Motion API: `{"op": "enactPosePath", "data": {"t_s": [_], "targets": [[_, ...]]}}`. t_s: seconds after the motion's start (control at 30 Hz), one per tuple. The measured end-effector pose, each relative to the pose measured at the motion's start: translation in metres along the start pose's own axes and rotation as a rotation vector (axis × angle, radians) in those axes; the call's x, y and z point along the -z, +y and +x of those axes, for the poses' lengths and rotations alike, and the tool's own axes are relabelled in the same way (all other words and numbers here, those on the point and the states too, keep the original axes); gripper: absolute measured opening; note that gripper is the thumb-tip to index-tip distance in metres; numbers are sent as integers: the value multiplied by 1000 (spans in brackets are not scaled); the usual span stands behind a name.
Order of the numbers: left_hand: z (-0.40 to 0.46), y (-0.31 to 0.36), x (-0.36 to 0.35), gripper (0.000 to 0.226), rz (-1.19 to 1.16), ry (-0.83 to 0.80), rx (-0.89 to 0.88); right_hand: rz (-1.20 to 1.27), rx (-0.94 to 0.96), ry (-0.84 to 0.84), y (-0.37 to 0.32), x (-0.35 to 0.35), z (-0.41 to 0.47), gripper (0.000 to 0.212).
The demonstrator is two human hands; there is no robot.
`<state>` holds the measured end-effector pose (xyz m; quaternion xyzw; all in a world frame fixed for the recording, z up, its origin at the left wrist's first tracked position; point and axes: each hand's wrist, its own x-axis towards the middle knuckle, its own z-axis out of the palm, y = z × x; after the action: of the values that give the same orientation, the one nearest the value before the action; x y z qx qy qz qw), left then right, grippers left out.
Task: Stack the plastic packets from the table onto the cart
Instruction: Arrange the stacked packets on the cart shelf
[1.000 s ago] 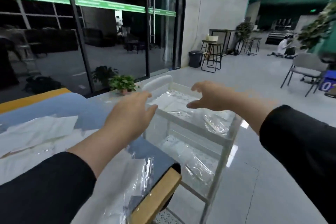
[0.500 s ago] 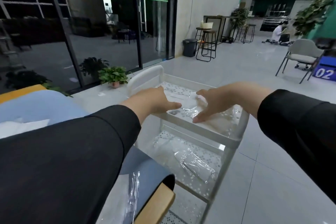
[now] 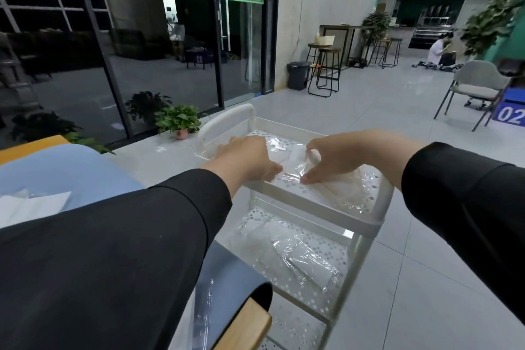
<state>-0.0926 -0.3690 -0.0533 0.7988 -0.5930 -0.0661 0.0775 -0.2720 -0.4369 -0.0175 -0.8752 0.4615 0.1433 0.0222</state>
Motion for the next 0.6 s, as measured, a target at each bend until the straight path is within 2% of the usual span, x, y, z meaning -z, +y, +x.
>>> {"op": "enactPosePath", "data": {"t_s": [0.17,0.3,0.47,0.53,0.6], "targets": [[0,-3,0,48,-84,44,-39,80,53,82,-3,-1,2,81],[0,-3,1,60,-131,38,-45,140,66,107,-5,-1,3,75],[0,-3,6,45,-69,-55,-28,197,38,67,-5,3,0,84],[-2,-2,11,54,-35,-100,-46,204,-2,39,-3,6,0,89],[-2,-2,16,73,-26,-121,-68,242,-39,20,1,7,1,83]]}}
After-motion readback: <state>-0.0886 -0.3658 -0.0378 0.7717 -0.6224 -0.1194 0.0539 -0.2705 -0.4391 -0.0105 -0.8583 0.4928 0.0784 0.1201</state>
